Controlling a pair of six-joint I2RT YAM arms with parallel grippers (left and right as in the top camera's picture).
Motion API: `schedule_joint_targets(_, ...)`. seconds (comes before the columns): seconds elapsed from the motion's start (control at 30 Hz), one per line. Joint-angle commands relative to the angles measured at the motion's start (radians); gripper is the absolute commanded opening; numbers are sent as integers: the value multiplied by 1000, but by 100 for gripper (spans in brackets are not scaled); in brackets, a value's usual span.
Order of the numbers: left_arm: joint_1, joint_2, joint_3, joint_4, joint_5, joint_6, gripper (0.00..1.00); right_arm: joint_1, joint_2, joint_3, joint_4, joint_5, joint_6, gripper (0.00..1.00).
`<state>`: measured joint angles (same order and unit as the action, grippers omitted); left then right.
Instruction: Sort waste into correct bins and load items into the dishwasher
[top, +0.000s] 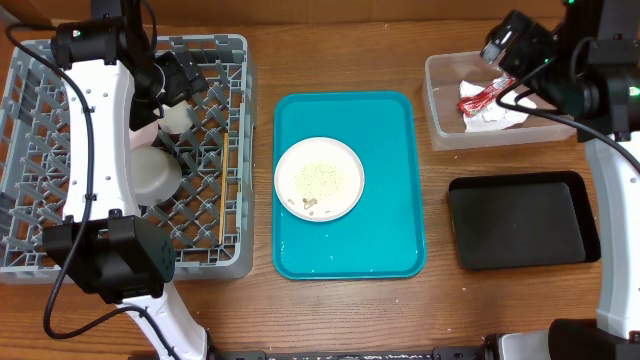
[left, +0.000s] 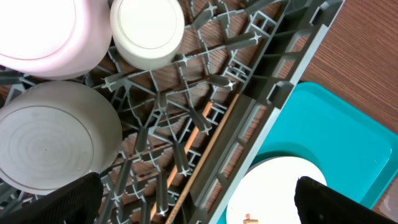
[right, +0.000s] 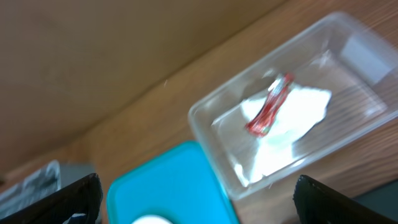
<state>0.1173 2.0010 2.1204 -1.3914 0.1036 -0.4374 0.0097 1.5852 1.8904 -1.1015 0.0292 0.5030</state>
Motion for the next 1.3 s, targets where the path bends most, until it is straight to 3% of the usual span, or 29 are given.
schedule_joint_targets(0.0, -6, -26, 9, 1, -7, 18, 100, -92, -8, 9, 34, 76, -2, 100)
schedule_joint_targets(0.3, -6, -26, 9, 2, -7, 18, 100, -410, -6, 9, 86, 182, -3, 100)
schedule_joint_targets(0.53, -6, -26, 9, 2, -7, 18, 100, -570, -6, 9, 55, 213, -3, 100)
schedule_joint_targets(0.83, -6, -26, 9, 79, 0, -50, 100, -594, -6, 9, 55, 213, -3, 100)
schedule_joint_targets(1.27, -6, -26, 9, 115, 1, -51, 100, -594, -6, 9, 53, 208, -3, 100)
